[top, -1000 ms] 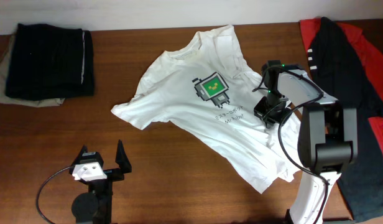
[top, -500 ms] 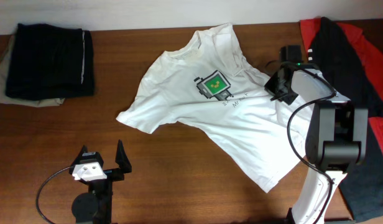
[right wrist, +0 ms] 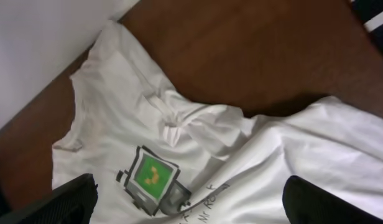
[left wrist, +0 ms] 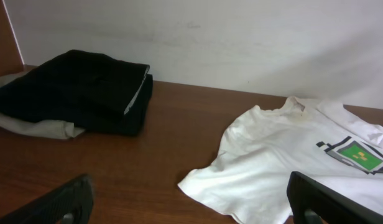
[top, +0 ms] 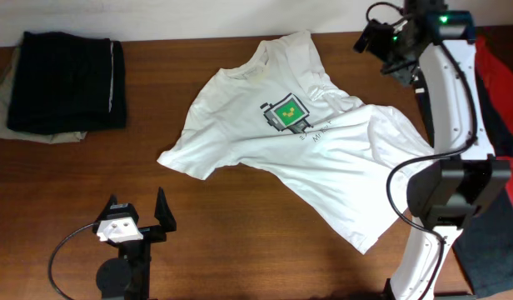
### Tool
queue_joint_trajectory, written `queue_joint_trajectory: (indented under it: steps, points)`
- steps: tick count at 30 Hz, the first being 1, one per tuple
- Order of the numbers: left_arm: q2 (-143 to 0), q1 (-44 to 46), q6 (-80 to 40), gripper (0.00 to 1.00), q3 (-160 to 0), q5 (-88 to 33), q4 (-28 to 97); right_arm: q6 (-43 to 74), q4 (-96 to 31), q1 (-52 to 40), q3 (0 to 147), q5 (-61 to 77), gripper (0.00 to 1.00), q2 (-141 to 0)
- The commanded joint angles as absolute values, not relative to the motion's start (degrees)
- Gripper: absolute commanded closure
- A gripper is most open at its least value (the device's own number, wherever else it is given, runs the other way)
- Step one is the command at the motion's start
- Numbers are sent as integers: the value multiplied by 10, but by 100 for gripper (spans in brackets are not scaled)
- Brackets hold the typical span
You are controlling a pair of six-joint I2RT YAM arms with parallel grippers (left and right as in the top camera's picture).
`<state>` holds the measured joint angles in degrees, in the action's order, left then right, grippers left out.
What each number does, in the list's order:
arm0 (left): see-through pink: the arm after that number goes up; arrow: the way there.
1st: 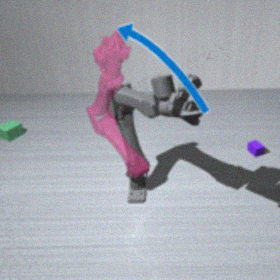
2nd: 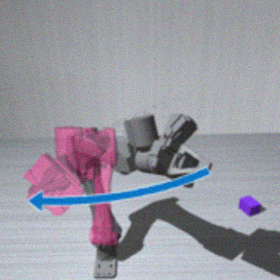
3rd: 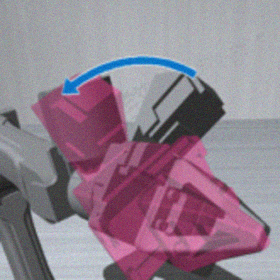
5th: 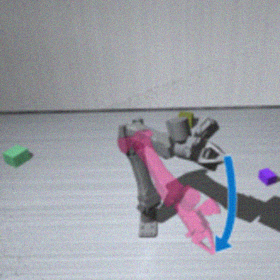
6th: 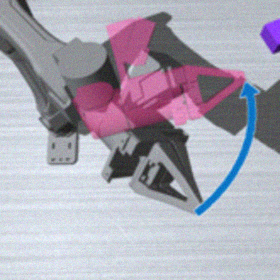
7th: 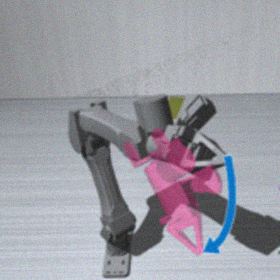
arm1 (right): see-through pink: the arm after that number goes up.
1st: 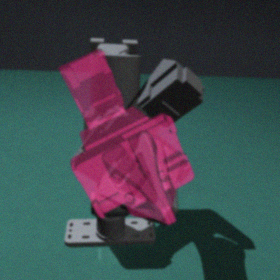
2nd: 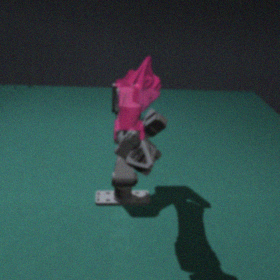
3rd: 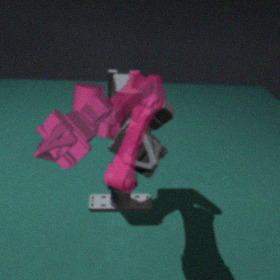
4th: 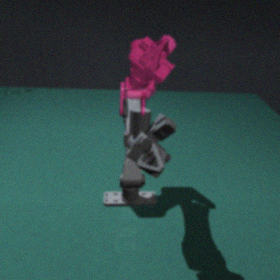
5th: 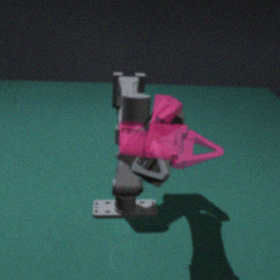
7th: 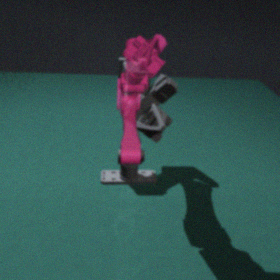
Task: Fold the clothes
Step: 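Grasp the shirt's left sleeve with the left gripper and pull it left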
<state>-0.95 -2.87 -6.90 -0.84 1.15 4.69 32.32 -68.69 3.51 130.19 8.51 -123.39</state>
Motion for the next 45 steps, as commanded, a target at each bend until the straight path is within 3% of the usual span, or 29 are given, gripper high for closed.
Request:
queue_joint_trajectory:
  steps: [1,7,13,20,35,40,45]
  points:
    - [-7,-32,-60,1,-5,17,46,317,-690,43,1308,84,1,-1231]
    - [-7,-32,-61,1,-5,15,46,317,-690,42,1308,84,1,-1231]
    - [-7,-32,-62,1,-5,-182,-18,317,-690,42,1308,84,1,-1231]
    - [-33,-32,-58,1,-49,-202,-15,317,-690,42,1308,84,1,-1231]
    - [-801,-32,50,1,-596,-202,356,317,-690,42,1308,84,1,-1231]
    - [-946,-32,57,1,-631,-79,316,317,-690,42,1308,84,1,-1231]
    - [-1024,-32,62,1,-631,-76,280,317,-690,42,1308,84,1,-1231]
